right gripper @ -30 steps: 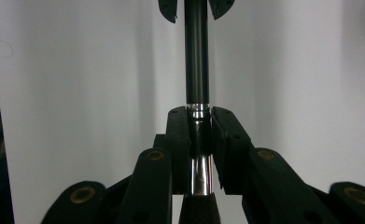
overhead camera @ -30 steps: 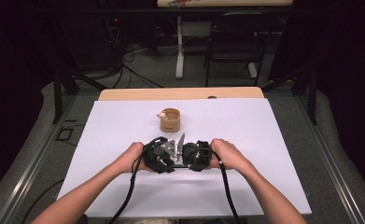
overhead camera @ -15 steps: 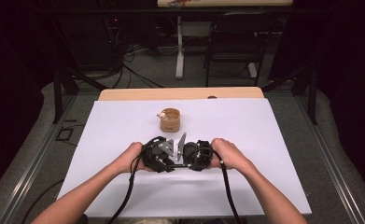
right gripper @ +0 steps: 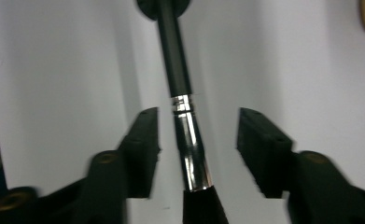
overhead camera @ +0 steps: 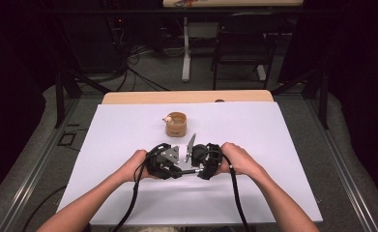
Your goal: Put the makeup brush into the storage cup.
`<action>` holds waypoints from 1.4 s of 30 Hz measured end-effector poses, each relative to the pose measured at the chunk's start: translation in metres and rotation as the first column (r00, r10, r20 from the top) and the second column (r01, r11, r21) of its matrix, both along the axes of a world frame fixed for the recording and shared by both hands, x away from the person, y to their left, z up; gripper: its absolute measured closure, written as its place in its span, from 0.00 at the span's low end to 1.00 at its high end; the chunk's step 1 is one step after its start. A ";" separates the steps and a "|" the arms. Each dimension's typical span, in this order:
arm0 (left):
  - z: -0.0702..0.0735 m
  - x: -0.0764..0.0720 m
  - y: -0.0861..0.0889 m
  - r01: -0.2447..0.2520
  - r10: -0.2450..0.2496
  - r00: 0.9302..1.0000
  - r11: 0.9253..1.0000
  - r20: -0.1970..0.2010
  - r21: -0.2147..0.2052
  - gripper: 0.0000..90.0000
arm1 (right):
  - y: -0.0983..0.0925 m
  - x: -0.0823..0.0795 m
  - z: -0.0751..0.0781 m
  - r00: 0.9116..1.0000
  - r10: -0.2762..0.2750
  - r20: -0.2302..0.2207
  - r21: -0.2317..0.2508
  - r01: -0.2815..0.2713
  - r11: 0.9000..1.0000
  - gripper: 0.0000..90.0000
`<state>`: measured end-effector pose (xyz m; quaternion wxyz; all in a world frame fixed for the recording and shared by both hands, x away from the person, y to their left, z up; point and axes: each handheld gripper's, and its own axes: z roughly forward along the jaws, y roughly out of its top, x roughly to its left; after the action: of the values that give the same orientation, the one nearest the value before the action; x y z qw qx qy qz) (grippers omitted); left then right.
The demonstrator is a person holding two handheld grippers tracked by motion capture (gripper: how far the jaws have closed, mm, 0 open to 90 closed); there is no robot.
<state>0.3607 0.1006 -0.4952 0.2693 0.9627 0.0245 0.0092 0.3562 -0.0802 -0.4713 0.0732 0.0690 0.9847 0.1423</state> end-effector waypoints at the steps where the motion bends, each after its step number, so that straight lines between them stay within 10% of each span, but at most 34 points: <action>1: -0.001 -0.001 0.001 -0.011 0.011 1.000 1.000 -0.007 -0.012 0.88 | -0.003 0.001 0.001 1.000 -0.027 -0.001 0.020 0.027 0.999 0.42; 15: -0.009 -0.004 0.013 -0.076 0.076 0.997 0.990 -0.006 -0.118 0.88 | -0.037 0.003 0.013 0.981 -0.192 -0.019 0.221 0.192 0.956 0.00; 27: -0.015 -0.005 0.026 -0.132 0.131 0.991 0.973 -0.017 -0.191 0.88 | -0.054 0.000 0.009 0.963 -0.267 -0.035 0.312 0.265 0.913 0.00; 42: -0.019 -0.008 0.032 -0.202 0.199 0.979 0.942 -0.038 -0.266 0.88 | -0.082 -0.011 0.003 0.920 -0.386 -0.070 0.414 0.379 0.828 0.00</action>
<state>0.3528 0.1327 -0.5146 0.3948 0.9098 0.1250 0.0280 0.3455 -0.1619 -0.4682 0.0918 0.2774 0.8963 0.3335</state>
